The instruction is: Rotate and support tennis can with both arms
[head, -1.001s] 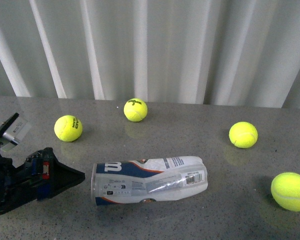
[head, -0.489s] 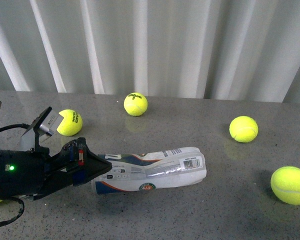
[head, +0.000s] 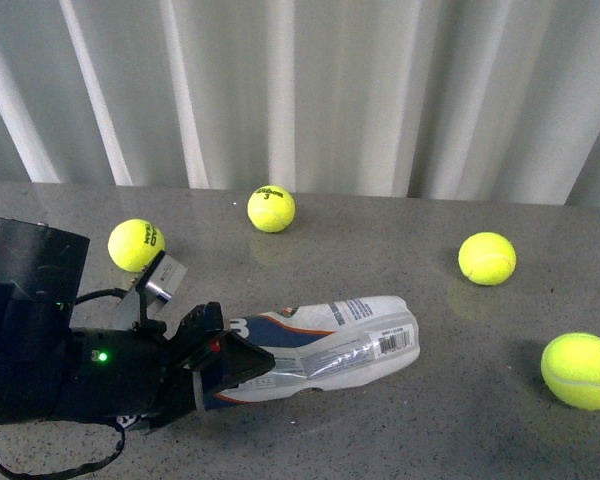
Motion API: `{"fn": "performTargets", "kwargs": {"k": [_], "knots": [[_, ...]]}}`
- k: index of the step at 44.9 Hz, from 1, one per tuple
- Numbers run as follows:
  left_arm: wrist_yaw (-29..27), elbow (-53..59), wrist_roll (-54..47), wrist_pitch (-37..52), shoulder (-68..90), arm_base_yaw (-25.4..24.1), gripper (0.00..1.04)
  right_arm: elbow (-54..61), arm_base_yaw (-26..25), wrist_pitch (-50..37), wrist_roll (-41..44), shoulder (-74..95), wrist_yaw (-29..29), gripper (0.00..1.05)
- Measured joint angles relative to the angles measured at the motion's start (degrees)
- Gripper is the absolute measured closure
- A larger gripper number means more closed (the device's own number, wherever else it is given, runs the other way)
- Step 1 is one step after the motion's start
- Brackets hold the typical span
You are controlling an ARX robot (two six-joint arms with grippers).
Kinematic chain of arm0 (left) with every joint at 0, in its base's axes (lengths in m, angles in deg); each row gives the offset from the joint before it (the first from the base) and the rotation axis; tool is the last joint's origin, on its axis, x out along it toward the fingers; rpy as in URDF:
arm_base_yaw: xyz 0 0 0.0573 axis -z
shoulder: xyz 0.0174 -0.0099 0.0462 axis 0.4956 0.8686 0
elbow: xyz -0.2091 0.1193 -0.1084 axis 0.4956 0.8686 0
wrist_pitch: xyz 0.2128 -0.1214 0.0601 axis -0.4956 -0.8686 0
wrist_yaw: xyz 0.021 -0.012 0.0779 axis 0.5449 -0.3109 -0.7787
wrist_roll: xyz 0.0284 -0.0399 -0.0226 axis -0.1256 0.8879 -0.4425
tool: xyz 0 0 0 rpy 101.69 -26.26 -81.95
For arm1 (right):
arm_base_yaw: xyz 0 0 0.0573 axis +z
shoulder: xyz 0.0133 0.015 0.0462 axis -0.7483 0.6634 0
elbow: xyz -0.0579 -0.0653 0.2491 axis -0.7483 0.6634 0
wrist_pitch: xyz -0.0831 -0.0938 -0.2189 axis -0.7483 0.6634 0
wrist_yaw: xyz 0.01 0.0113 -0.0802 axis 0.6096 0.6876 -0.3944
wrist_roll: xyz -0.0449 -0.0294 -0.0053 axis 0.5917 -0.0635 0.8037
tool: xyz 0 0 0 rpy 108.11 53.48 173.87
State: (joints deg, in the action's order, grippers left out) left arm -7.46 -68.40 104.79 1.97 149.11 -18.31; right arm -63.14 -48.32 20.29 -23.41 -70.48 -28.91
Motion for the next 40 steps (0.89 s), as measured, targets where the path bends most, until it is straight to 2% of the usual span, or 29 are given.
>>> {"fn": "performTargets", "kwargs": {"k": [6,14,19,25,31,35,40], "knots": [[-1.8,0.1,4.7,3.3,1.5,1.1,0.69,0.0,0.0,0.0,0.0,0.0,0.0,0.07],[-0.6,1.4,4.9,2.5,-1.2,1.0,0.99,0.0,0.0,0.0,0.0,0.0,0.0,0.07],[-1.4,2.4,3.4,-1.3,-5.7,0.2,1.0,0.0,0.0,0.0,0.0,0.0,0.0,0.07],[-2.4,3.0,-2.6,-10.5,-13.9,-1.0,1.0,0.0,0.0,0.0,0.0,0.0,0.0,0.07],[-6.5,-0.5,-19.9,-31.7,-29.4,-0.1,1.0,0.0,0.0,0.0,0.0,0.0,0.0,0.07],[-10.9,-7.0,-35.0,-46.8,-36.6,3.0,1.0,0.0,0.0,0.0,0.0,0.0,0.0,0.07],[-15.6,-12.9,-46.9,-58.4,-38.4,5.9,1.0,0.0,0.0,0.0,0.0,0.0,0.0,0.07]]}}
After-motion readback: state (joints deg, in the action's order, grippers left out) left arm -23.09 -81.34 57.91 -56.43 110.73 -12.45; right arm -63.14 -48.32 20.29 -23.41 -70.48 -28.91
